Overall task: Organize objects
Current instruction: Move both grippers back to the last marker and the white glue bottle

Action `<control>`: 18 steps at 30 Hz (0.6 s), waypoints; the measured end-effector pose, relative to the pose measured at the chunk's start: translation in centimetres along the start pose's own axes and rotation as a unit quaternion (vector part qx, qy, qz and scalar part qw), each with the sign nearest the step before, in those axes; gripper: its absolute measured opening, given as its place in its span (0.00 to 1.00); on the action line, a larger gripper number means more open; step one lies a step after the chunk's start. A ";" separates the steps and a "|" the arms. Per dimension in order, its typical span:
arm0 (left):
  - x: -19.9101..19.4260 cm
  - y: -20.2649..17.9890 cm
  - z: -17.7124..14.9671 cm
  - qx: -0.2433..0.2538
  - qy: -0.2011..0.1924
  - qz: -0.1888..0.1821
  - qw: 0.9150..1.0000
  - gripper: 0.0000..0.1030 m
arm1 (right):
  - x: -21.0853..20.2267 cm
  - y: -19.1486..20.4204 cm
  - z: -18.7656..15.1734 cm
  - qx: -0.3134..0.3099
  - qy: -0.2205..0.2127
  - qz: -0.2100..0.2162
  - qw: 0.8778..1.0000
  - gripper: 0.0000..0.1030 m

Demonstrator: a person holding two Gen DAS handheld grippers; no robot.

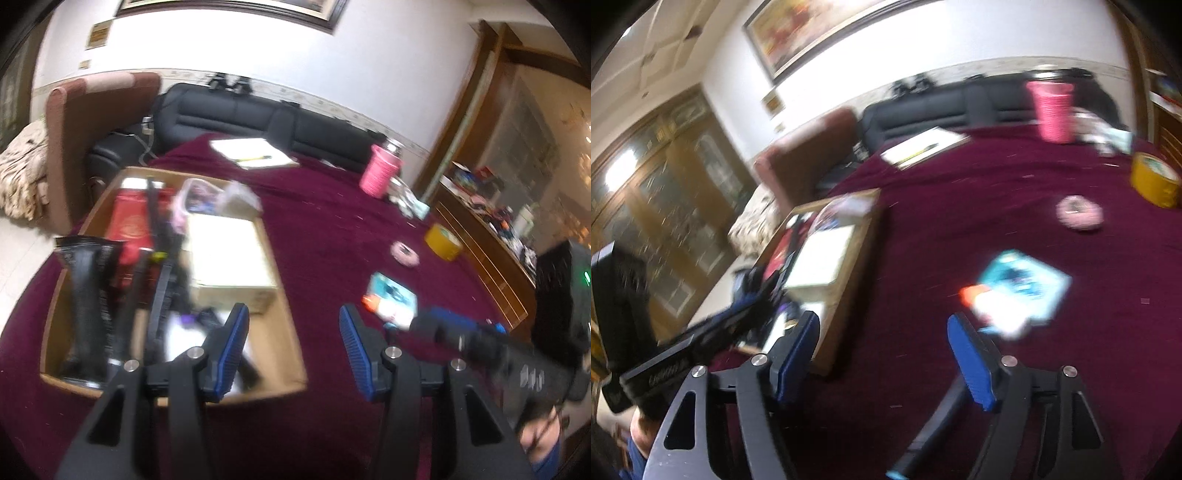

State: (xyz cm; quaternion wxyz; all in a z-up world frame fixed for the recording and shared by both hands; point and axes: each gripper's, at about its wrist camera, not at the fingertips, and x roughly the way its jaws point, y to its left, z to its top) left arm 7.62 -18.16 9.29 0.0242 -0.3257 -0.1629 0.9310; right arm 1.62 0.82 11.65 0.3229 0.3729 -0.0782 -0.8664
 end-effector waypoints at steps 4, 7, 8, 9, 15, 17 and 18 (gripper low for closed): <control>1.2 -3.2 -0.9 0.030 0.028 -0.024 0.999 0.49 | -1.1 -5.0 0.2 0.055 -0.017 -0.020 0.998 0.75; 3.1 -6.0 -2.5 0.052 0.068 -0.051 0.995 0.49 | -0.8 -7.8 -0.3 0.097 -0.016 -0.015 0.995 0.75; 3.7 -6.8 -3.0 0.060 0.079 -0.056 0.993 0.49 | -0.6 -8.2 -0.5 0.103 -0.012 -0.013 0.994 0.75; 4.6 -8.0 -3.8 0.076 0.096 -0.059 0.991 0.48 | -0.4 -8.5 -0.5 0.107 -0.009 -0.010 0.994 0.75; 7.5 -11.6 -6.0 0.121 0.129 -0.033 0.984 0.48 | -0.4 -8.0 -0.6 0.089 -0.021 -0.004 0.996 0.75; 8.6 -12.2 -6.4 0.132 0.139 -0.020 0.981 0.44 | -0.4 -8.1 -0.6 0.094 -0.024 0.001 0.995 0.75; 9.0 -12.4 -6.5 0.136 0.142 -0.018 0.980 0.39 | -0.5 -8.2 -0.6 0.096 -0.025 0.002 0.995 0.75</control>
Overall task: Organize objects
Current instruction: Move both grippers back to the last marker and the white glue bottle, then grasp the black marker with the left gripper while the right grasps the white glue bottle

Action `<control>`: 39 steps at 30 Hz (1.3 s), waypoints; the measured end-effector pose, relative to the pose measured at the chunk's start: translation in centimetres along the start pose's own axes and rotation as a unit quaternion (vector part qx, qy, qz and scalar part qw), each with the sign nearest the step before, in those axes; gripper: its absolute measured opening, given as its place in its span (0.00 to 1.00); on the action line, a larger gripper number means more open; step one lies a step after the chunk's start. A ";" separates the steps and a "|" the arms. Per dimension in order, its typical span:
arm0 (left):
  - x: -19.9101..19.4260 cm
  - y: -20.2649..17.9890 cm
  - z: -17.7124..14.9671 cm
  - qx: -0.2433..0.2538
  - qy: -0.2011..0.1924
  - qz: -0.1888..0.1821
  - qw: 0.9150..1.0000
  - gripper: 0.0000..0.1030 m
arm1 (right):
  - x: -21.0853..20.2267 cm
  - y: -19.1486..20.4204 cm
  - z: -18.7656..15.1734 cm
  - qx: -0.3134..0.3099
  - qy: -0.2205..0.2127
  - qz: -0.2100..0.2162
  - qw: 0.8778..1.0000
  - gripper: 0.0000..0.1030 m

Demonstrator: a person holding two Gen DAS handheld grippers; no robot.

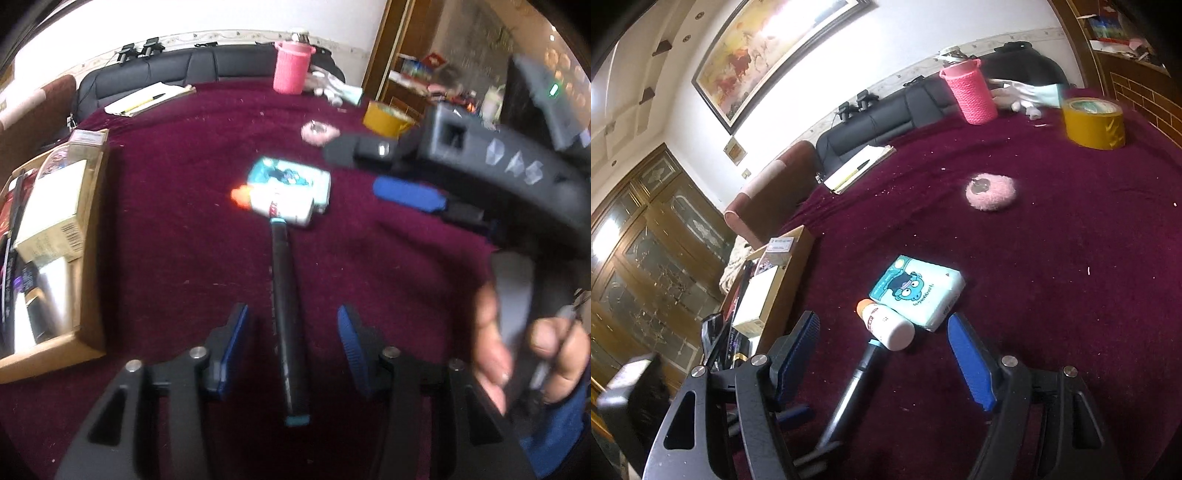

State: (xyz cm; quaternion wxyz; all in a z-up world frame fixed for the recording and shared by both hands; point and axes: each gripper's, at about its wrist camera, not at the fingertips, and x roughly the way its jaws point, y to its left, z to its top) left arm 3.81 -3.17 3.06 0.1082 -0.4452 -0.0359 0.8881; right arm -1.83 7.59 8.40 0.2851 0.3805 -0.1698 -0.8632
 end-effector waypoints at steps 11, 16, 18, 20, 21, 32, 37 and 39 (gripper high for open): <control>0.4 1.7 -0.3 -0.016 0.001 0.021 1.000 0.14 | 0.1 0.3 -0.4 -0.018 0.005 -0.010 1.000 0.75; -1.0 3.9 -1.4 -0.048 -0.003 0.024 0.999 0.15 | 0.8 4.0 -0.8 -0.105 0.048 -0.054 0.992 0.73; -1.4 4.4 -1.9 -0.058 -0.008 0.020 0.998 0.15 | 1.7 5.7 -0.9 -0.158 0.068 -0.085 0.981 0.68; -1.5 4.4 -2.1 -0.056 -0.010 0.022 0.998 0.15 | 3.4 6.3 -0.7 -0.200 0.092 -0.100 0.970 0.62; -1.6 4.4 -2.1 -0.058 -0.011 0.021 0.998 0.15 | 4.2 6.2 -0.5 -0.207 0.099 -0.100 0.968 0.59; -1.4 4.7 -2.0 -0.064 -0.011 0.014 0.998 0.15 | 7.9 4.9 -1.8 -0.215 0.143 -0.095 0.961 0.29; -0.9 4.6 -1.6 -0.058 -0.010 0.026 0.998 0.15 | 7.8 3.8 -1.0 -0.182 0.144 -0.083 0.969 0.32; -0.8 4.5 -1.4 -0.055 -0.009 0.031 0.998 0.15 | 7.8 3.5 -0.9 -0.171 0.134 -0.076 0.973 0.30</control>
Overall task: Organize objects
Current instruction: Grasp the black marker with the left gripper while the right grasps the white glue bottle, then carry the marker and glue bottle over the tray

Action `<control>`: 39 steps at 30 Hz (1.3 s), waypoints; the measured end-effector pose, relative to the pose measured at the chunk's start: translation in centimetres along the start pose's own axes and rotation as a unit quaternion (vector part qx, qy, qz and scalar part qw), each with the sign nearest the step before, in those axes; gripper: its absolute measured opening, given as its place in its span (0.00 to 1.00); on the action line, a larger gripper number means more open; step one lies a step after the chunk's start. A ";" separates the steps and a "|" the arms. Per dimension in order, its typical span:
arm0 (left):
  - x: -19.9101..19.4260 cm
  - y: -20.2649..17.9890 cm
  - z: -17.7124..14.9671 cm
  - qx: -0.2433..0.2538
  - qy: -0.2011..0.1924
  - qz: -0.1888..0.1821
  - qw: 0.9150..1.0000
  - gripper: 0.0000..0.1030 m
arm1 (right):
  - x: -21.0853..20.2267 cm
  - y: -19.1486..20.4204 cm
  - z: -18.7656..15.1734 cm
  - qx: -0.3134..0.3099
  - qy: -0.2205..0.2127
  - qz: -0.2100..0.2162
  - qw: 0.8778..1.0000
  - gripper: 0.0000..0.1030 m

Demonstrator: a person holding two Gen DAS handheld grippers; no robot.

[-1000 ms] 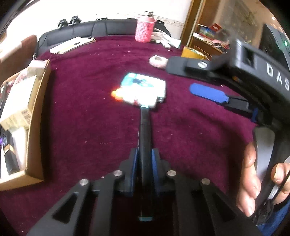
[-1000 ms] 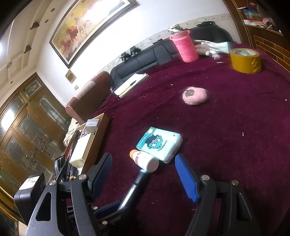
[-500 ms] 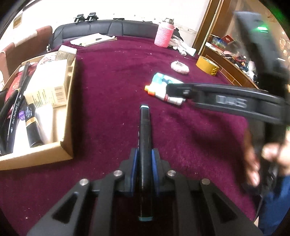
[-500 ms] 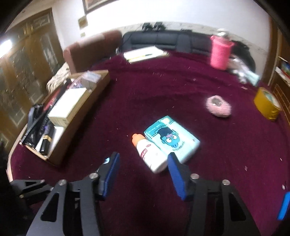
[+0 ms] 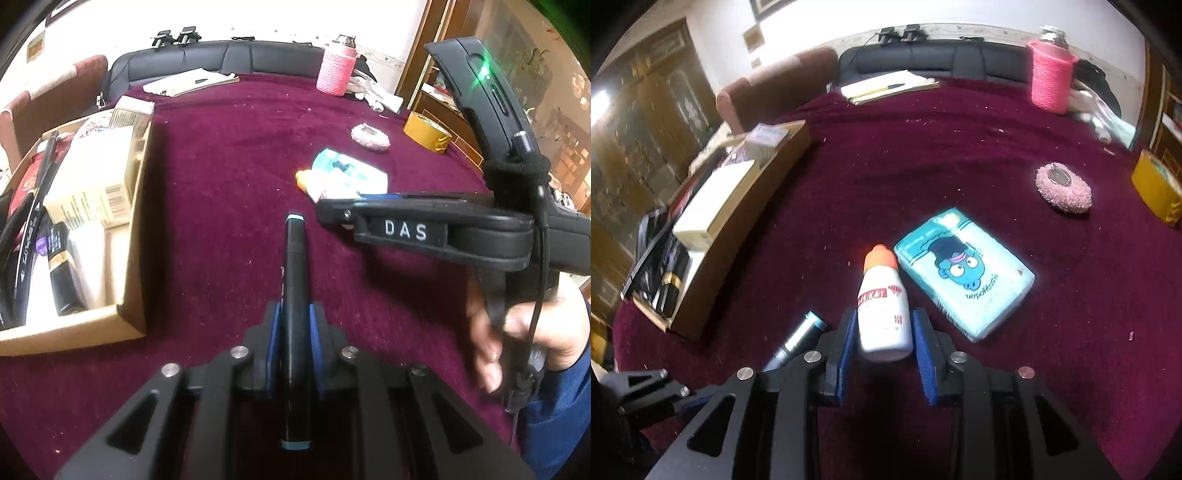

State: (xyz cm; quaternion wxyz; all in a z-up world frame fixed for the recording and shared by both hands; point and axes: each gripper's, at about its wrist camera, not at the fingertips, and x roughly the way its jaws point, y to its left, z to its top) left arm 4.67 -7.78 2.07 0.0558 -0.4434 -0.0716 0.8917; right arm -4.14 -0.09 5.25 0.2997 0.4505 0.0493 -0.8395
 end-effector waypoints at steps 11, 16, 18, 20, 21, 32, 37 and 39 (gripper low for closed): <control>-0.4 -0.7 -0.3 0.001 -0.008 -0.009 1.000 0.14 | -2.2 0.2 -0.4 0.011 -0.044 0.013 0.999 0.29; -1.4 -1.0 -0.2 0.005 -0.023 0.000 1.000 0.14 | -2.9 0.3 -0.4 0.013 -0.057 0.013 0.998 0.29; -1.8 -1.0 -0.2 0.007 -0.029 0.005 1.000 0.14 | -3.0 0.2 -0.5 0.018 -0.060 0.013 0.998 0.29; -2.3 -1.1 -0.2 0.009 -0.038 0.011 0.999 0.14 | -3.2 0.0 -0.6 0.023 -0.064 0.014 0.998 0.29; -2.5 -1.1 -0.2 0.010 -0.042 0.013 0.999 0.14 | -3.3 -0.1 -0.6 0.025 -0.066 0.015 0.997 0.29; -6.4 0.1 0.1 0.018 -0.112 0.042 0.993 0.15 | -4.3 0.3 -1.8 0.054 -0.078 0.036 0.995 0.29; -7.9 1.2 0.0 0.015 -0.137 0.057 0.989 0.15 | -4.9 1.8 -2.2 0.050 -0.084 0.039 0.994 0.30; -8.1 1.6 0.0 0.012 -0.142 0.060 0.988 0.15 | -4.9 2.3 -2.3 0.047 -0.083 0.042 0.995 0.30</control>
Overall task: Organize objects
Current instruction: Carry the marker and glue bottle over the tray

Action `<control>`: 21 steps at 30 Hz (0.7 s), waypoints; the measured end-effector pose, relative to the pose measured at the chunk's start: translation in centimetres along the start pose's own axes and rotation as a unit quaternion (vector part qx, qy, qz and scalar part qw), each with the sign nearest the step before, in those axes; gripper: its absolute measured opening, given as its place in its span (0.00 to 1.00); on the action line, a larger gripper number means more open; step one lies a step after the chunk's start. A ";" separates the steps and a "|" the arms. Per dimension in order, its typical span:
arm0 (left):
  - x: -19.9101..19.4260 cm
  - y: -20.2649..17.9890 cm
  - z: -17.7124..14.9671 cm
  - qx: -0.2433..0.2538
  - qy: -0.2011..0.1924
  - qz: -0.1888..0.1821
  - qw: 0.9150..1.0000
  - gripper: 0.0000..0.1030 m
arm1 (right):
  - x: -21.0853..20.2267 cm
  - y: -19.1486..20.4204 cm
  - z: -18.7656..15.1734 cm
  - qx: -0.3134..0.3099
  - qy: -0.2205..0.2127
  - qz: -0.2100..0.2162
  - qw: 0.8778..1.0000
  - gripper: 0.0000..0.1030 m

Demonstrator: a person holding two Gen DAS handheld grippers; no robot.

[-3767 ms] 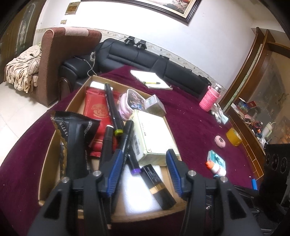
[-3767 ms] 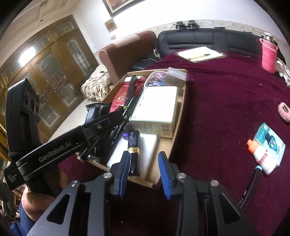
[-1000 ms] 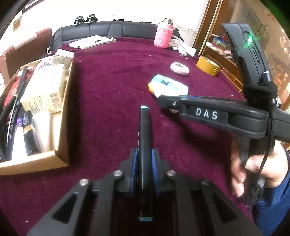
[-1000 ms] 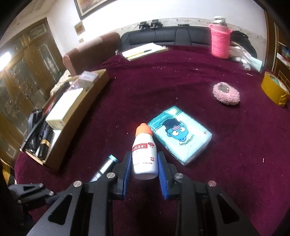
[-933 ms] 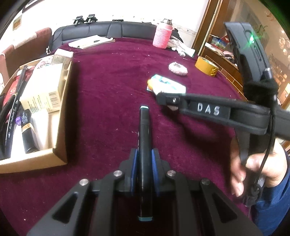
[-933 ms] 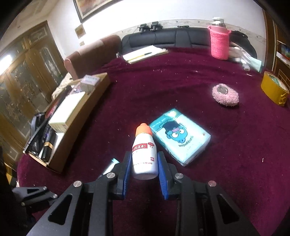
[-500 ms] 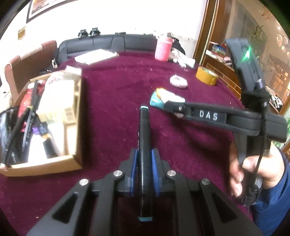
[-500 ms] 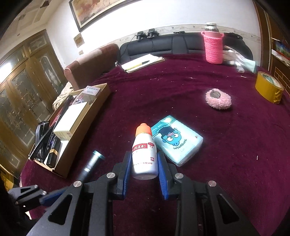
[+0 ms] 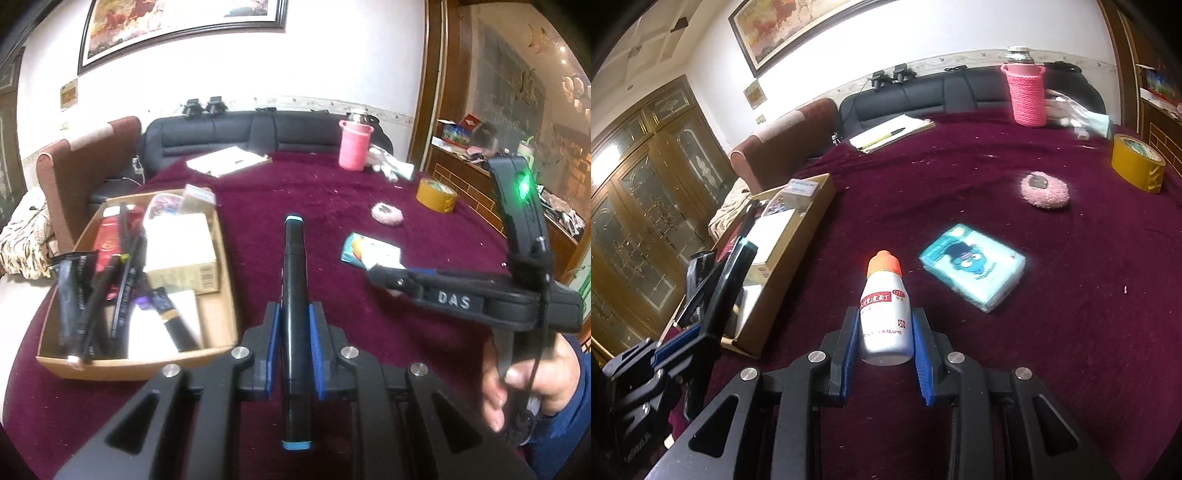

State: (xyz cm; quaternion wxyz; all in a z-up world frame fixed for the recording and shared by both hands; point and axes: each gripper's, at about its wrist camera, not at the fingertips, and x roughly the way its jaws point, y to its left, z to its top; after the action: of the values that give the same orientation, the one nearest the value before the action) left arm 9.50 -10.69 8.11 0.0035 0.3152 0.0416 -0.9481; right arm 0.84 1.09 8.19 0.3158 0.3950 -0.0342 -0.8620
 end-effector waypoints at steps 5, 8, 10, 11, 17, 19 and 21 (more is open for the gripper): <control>-0.5 1.3 0.2 -0.016 -0.009 0.000 1.000 0.15 | 0.0 1.8 0.0 -0.013 0.003 0.002 1.000 0.30; -0.9 2.0 0.3 -0.023 -0.014 -0.002 1.000 0.15 | 0.0 3.0 -0.1 -0.024 0.006 0.005 1.000 0.30; -1.1 2.4 0.3 -0.026 -0.019 -0.002 0.999 0.15 | 0.1 3.9 0.0 -0.033 0.007 0.006 0.999 0.30; -1.2 2.6 0.4 -0.027 -0.020 -0.002 0.999 0.15 | 0.1 4.3 0.1 -0.037 0.007 0.006 0.999 0.30; -2.0 4.3 0.6 -0.041 -0.037 0.007 0.998 0.15 | 0.6 7.2 0.8 -0.062 0.009 0.011 0.998 0.30; -2.2 5.0 0.7 -0.044 -0.042 0.014 0.998 0.15 | 1.0 8.2 1.2 -0.070 0.012 0.013 0.997 0.30; -2.4 6.2 0.8 -0.053 -0.046 0.020 0.997 0.15 | 1.5 9.2 1.6 -0.078 0.014 0.015 0.997 0.30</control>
State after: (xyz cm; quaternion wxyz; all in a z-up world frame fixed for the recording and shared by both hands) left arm 11.16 -16.99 9.67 0.0407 0.2711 0.0853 -0.9579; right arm 3.72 -7.37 11.17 0.3590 0.3807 0.0319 -0.8516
